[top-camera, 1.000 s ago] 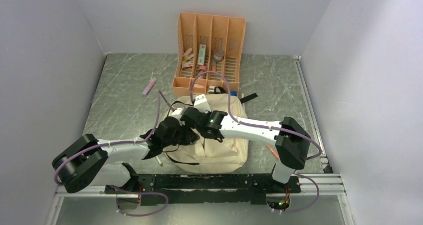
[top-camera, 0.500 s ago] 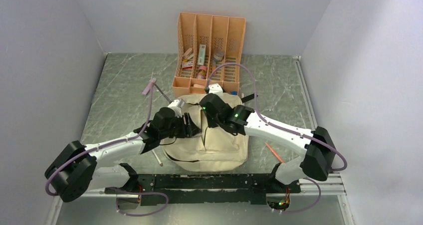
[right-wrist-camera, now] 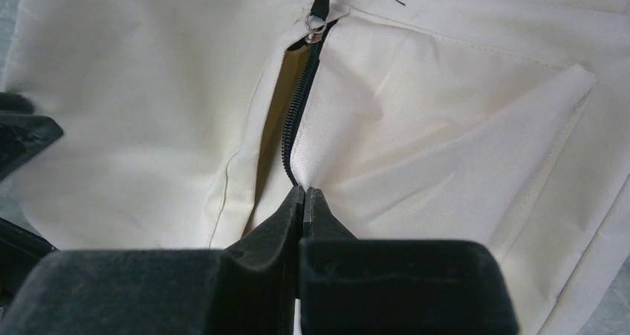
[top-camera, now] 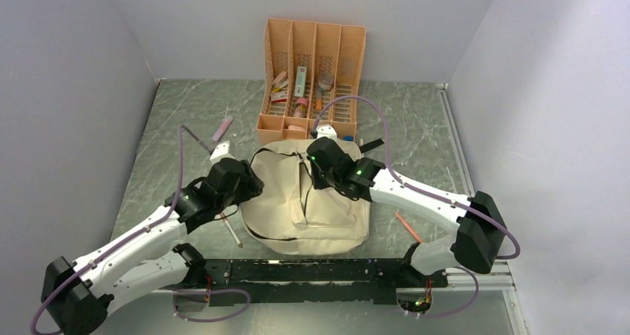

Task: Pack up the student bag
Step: Pick up the stationery from the center of the board.

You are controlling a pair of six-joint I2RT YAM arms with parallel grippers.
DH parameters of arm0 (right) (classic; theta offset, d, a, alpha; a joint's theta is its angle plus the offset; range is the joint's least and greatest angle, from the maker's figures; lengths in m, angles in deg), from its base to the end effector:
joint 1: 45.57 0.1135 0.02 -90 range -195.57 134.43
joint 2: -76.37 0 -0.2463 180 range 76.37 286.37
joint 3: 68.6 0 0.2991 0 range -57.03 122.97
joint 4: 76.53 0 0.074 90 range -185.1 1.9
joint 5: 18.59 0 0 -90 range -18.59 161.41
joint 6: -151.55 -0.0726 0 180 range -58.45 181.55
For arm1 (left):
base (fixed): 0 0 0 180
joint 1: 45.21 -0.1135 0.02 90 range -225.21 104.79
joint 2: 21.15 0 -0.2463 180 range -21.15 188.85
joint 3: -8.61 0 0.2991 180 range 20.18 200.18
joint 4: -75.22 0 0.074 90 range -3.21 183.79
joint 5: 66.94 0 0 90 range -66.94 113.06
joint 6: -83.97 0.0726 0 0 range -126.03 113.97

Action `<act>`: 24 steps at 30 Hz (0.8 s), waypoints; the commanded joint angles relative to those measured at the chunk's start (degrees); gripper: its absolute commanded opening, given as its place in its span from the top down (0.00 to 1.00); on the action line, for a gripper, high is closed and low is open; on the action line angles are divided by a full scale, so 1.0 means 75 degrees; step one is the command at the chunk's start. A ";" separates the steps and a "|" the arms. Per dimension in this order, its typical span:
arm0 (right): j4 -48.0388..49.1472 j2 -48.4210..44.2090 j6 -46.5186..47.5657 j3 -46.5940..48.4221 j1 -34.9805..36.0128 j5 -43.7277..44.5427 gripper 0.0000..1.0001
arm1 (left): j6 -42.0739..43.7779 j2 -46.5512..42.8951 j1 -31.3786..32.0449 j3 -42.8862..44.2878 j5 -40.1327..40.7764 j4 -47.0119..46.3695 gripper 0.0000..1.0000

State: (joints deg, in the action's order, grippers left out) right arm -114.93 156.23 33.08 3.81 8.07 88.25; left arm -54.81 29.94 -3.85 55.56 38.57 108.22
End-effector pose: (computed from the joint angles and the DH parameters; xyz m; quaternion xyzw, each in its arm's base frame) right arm 0.2382 0.2880 0.2142 -0.1460 0.9067 0.1418 0.3695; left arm 0.2218 -0.1694 0.1966 -0.1173 0.8815 -0.2269 0.3970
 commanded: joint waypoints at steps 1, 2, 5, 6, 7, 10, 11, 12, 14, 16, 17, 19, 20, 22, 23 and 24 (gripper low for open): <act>0.0496 -0.0215 0.0147 -0.0146 -0.0098 0.0035 1.00 | -0.1890 -0.0313 -0.0051 0.0419 0.2136 0.3333 0.41; 0.0525 -0.0226 0.0151 -0.0180 -0.0104 0.0033 1.00 | -0.2076 -0.0353 -0.0050 0.0472 0.2323 0.3733 0.41; 0.0594 -0.0258 0.0151 -0.0263 -0.0107 -0.0003 1.00 | -0.2975 -0.0458 -0.0043 0.0566 0.2733 0.4765 0.41; 0.0623 -0.0264 0.0161 -0.0288 -0.0122 -0.0013 1.00 | -0.3116 -0.0510 -0.0044 0.0553 0.2792 0.4903 0.41; 0.0630 -0.0267 0.0163 -0.0311 -0.0128 -0.0011 1.00 | -0.3213 -0.0562 -0.0052 0.0502 0.2816 0.4968 0.41; 0.0612 -0.0282 0.0174 -0.0347 -0.0133 0.0020 1.00 | -0.3440 -0.0631 -0.0043 0.0287 0.2771 0.4975 0.40; 0.0593 -0.0303 0.0175 -0.0359 -0.0144 0.0044 1.00 | -0.3482 -0.0600 -0.0043 0.0171 0.2698 0.4933 0.40; 0.0573 -0.0319 0.0181 -0.0371 -0.0148 0.0053 1.00 | -0.3531 -0.0553 -0.0048 0.0081 0.2622 0.4896 0.39; 0.0552 -0.0348 0.0184 -0.0388 -0.0172 0.0076 1.00 | -0.3619 -0.0376 -0.0044 -0.0107 0.2450 0.4800 0.39; 0.0524 -0.0364 0.0186 -0.0389 -0.0191 0.0117 1.00 | -0.3733 -0.0153 -0.0044 -0.0269 0.2245 0.4718 0.39; 0.0499 -0.0375 0.0186 -0.0380 -0.0192 0.0137 1.00 | -0.3778 -0.0050 -0.0047 -0.0339 0.2131 0.4653 0.38; 0.0459 -0.0398 0.0195 -0.0378 -0.0205 0.0194 1.00 | -0.3843 0.0086 -0.0043 -0.0453 0.1944 0.4534 0.39; 0.0455 -0.0413 0.0192 -0.0383 -0.0210 0.0206 1.00 | -0.3834 0.0125 -0.0043 -0.0522 0.1879 0.4446 0.40; 0.0475 -0.0448 0.0187 -0.0428 -0.0225 0.0215 1.00 | -0.3827 0.0145 -0.0045 -0.0673 0.1788 0.4238 0.41; 0.0482 -0.0463 0.0176 -0.0444 -0.0227 0.0199 1.00 | -0.3803 0.0153 -0.0043 -0.0763 0.1756 0.4129 0.41; 0.0475 -0.0461 0.0175 -0.0463 -0.0239 0.0200 1.00 | -0.3785 0.0170 -0.0044 -0.0827 0.1724 0.4028 0.41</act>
State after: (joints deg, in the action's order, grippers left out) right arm -112.39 154.83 33.71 1.31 7.24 87.44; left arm -82.00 31.13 -3.89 51.10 53.45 141.70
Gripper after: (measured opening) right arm 0.010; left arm 0.593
